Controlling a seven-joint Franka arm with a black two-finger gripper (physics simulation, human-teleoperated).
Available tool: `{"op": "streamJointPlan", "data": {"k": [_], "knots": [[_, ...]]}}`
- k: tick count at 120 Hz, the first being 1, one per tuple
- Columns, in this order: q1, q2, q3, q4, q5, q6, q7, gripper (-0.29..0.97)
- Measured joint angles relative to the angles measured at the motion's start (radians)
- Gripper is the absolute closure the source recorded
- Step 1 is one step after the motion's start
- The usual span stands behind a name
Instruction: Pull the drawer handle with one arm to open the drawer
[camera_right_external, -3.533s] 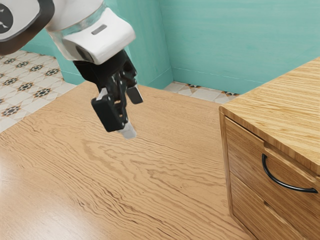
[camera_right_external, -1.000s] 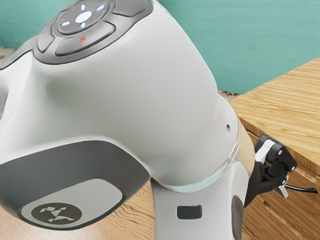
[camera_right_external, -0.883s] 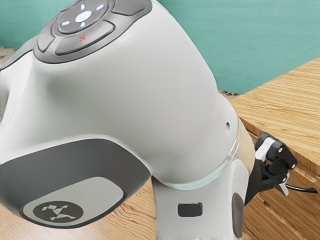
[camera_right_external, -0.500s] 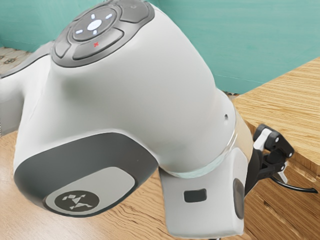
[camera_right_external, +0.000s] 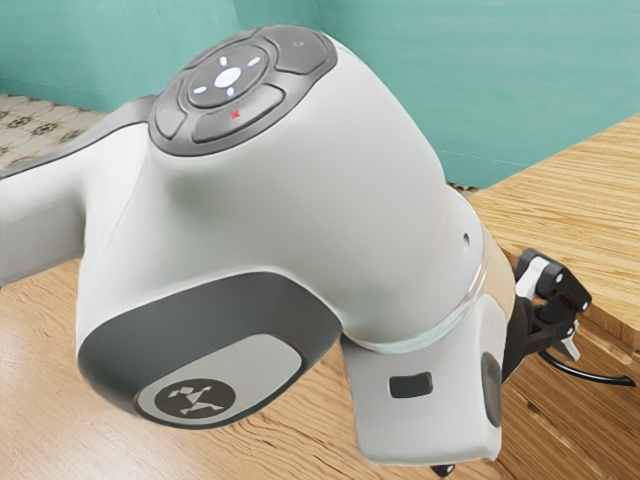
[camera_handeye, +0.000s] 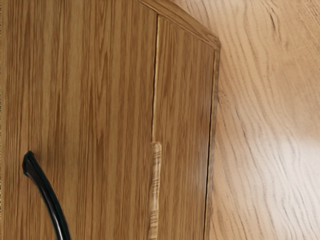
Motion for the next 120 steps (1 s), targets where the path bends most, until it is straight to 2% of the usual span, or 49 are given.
{"op": "streamJointPlan", "data": {"k": [120], "knots": [[0.018,0.030,0.014,-0.033,0.012,0.055,-0.010,0.00]]}}
